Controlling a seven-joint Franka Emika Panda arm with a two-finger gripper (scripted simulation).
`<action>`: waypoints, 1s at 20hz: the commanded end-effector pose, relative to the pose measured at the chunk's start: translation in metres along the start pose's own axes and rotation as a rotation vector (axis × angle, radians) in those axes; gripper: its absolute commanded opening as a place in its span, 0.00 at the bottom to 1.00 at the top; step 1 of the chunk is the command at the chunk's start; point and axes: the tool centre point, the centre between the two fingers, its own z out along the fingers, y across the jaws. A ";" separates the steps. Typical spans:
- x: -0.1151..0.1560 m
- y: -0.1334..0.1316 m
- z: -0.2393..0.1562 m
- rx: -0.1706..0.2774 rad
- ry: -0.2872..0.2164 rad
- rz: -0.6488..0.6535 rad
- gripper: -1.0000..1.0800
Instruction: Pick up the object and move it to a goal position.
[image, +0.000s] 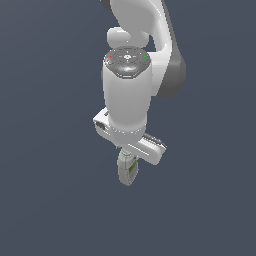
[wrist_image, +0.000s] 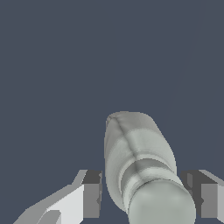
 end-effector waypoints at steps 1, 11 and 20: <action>0.000 0.000 0.000 0.000 0.000 0.000 0.00; -0.013 0.004 -0.035 0.000 0.000 0.000 0.00; -0.043 0.015 -0.119 0.000 0.000 0.000 0.00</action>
